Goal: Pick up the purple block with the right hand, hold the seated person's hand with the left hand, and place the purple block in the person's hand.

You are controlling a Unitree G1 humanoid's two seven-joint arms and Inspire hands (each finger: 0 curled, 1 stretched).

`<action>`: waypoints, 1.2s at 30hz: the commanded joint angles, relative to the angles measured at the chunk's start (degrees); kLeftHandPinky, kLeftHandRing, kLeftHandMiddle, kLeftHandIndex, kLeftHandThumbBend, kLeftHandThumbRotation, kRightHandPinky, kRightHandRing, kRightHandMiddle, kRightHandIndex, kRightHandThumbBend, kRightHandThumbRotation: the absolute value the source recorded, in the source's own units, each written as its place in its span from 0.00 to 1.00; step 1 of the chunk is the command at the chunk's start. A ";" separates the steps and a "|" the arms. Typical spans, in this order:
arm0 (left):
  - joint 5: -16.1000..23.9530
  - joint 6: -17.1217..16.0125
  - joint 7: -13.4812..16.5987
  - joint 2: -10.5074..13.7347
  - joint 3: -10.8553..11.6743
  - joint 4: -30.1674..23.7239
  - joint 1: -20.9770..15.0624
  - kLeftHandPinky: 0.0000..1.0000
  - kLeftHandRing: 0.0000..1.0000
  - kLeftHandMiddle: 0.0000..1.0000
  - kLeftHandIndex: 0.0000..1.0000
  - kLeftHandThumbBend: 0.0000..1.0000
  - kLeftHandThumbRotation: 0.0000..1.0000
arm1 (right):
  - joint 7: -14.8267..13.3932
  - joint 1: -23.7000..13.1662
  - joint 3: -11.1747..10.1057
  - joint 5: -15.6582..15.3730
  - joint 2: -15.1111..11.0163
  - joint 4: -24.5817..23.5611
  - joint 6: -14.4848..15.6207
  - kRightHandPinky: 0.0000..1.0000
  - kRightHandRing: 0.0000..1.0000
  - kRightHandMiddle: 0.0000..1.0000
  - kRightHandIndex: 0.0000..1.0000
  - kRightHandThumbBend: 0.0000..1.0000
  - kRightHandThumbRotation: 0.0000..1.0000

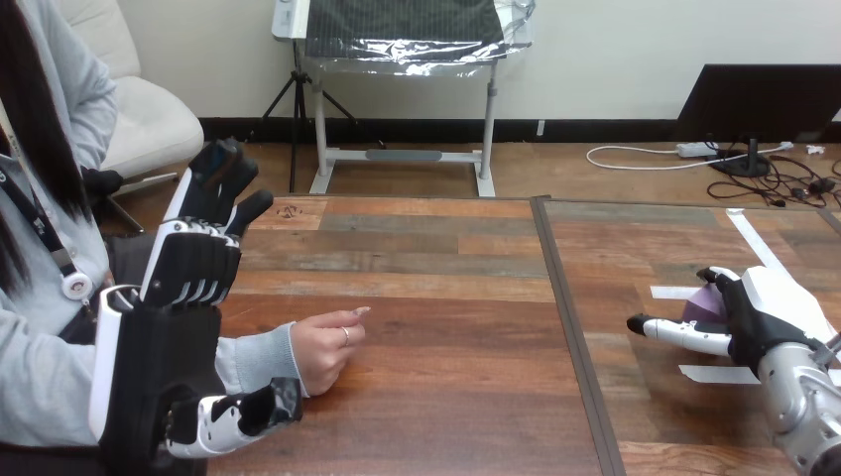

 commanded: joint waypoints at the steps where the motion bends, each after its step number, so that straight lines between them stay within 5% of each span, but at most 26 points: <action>1: 0.03 -0.32 -0.03 -0.01 0.25 -3.04 -0.74 0.88 0.94 0.95 0.93 1.00 0.60 | -2.04 -1.44 1.39 -1.17 1.21 0.18 1.13 0.61 0.70 0.75 0.82 0.95 0.63; 18: 1.39 1.25 2.00 -0.88 0.52 -8.28 3.62 0.87 0.92 0.94 0.91 1.00 0.62 | -7.56 0.14 2.48 -2.34 3.43 0.59 4.96 0.14 0.21 0.30 0.38 0.76 0.10; 36: 0.69 -1.33 2.26 -1.18 -0.01 -8.41 4.23 0.84 0.90 0.92 0.90 1.00 0.58 | -8.64 1.52 -1.52 2.42 4.83 0.22 3.78 0.06 0.12 0.21 0.28 0.51 0.12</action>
